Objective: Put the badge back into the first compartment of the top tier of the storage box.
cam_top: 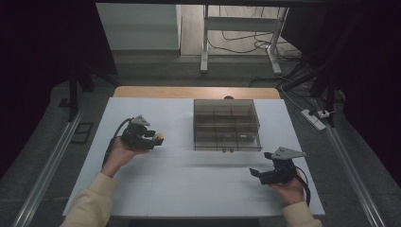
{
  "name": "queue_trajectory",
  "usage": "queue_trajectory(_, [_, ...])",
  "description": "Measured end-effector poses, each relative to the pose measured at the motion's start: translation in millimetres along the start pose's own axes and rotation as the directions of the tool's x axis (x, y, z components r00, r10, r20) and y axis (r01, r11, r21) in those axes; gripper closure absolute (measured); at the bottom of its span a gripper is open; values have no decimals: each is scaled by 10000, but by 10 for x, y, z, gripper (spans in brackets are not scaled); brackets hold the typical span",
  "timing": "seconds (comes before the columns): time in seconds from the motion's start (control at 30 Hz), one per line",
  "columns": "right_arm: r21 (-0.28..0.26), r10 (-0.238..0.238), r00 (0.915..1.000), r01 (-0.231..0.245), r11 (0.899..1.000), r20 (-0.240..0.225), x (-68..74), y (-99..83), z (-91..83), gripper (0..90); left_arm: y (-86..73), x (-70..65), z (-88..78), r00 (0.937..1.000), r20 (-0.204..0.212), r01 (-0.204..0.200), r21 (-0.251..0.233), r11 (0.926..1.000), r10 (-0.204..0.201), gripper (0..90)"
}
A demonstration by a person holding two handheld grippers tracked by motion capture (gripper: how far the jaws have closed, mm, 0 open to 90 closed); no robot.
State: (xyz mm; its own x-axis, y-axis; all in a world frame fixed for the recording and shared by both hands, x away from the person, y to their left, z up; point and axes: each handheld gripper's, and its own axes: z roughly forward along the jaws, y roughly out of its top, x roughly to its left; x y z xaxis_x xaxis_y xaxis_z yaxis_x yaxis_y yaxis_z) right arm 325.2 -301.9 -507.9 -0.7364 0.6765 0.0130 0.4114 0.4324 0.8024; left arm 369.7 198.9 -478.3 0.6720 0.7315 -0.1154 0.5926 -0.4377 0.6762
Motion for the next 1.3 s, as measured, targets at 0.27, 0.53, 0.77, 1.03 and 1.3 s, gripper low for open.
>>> queue_trajectory(0.27, [-26,-4,10000,4,10000,-36,1,1,1,73,18,-10,-86,10000,-60,74,-507,9987,-77,460])
queue_trajectory(0.53, [7,-21,10000,21,10000,-17,2,1,3,73,34,-19,-152,9998,99,170,-892,9959,-162,460])
queue_trajectory(0.77, [-34,-22,10000,22,10000,-28,3,1,1,74,51,-39,-185,9993,332,186,-1104,9937,-150,460])
queue_trajectory(1.03, [-6,-28,10000,28,10000,-13,5,1,2,74,71,-62,-225,9974,695,305,-1425,9893,-208,460])
queue_trajectory(1.3, [40,-30,10000,30,10000,10,6,2,6,74,106,-112,-266,9975,702,176,-1626,9865,-62,460])
